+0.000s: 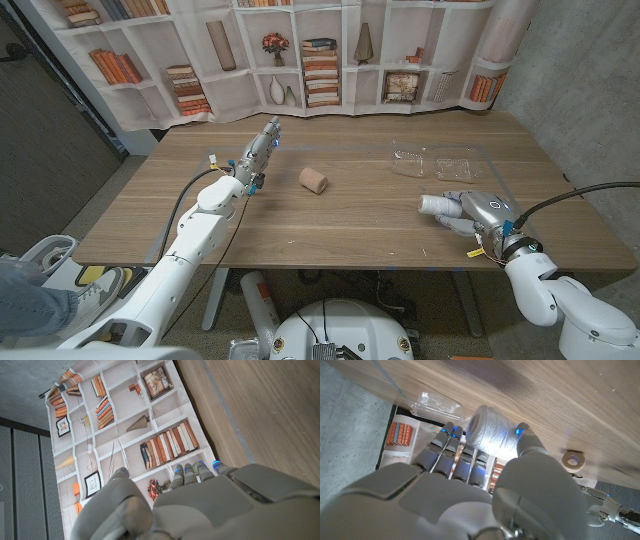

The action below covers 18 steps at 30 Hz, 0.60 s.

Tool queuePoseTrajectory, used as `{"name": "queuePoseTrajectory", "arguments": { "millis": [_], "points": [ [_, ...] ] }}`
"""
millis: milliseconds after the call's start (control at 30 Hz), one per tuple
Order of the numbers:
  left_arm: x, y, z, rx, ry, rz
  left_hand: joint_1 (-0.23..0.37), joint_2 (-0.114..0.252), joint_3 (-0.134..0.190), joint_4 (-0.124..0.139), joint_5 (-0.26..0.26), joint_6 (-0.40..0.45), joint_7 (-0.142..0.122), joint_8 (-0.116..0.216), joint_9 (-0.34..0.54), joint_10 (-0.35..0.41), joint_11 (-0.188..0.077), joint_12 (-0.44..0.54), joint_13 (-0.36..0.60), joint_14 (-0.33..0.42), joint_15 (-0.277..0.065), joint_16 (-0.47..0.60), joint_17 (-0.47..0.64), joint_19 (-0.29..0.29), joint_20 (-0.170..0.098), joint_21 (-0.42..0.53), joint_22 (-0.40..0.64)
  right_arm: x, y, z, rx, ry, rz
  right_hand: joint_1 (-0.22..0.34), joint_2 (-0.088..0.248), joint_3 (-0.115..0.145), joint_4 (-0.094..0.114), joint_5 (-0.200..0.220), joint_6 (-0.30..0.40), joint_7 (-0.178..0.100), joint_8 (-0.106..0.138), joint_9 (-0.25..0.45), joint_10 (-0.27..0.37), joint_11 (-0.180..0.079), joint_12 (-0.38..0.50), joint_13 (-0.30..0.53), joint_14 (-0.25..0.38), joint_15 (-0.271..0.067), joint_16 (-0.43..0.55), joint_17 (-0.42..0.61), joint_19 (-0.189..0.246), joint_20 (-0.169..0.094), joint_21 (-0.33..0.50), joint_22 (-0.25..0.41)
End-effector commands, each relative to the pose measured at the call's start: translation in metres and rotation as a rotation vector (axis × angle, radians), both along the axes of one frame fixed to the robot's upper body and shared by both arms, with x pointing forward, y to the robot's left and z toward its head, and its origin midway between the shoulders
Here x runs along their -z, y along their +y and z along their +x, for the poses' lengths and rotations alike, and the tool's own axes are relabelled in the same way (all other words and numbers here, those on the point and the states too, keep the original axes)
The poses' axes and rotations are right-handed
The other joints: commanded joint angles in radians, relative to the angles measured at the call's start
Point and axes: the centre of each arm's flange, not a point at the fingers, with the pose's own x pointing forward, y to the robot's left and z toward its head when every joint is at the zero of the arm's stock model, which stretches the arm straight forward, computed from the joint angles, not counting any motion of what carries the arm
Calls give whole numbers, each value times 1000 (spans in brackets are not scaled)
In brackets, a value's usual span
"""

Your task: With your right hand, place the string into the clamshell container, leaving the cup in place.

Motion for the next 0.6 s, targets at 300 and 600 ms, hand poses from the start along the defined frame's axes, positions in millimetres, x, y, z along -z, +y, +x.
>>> {"name": "queuePoseTrajectory", "arguments": {
  "millis": [300, 600],
  "points": [
    [-2, 0, -5, 1, -9, 7, 4, 9, -5, 0, 6, 5, 4, -3, 4, -2, -5, -2, 3, -5, 2, -2, 3, -7, 3, 0, 3, -27, 8, 6, -28, -74, -11, 6, 12, 11, 2, -3, 24, -7, -3, 5, 14, -1, -4, 1, 14, -109, -4, 2, 5, -42, -4, 5],
    [-1, 1, -6, 1, -8, 2, 6, 11, -7, -1, 6, 5, 4, -3, 4, -2, -3, -2, 3, -4, 2, -2, 3, -7, 3, 1, 3, -39, 9, 12, -49, -99, 6, 11, 15, 14, 1, -5, 29, -8, -4, 5, 16, -3, -6, 1, 17, -108, -5, 2, 6, -44, -5, 6]
  ]
}}
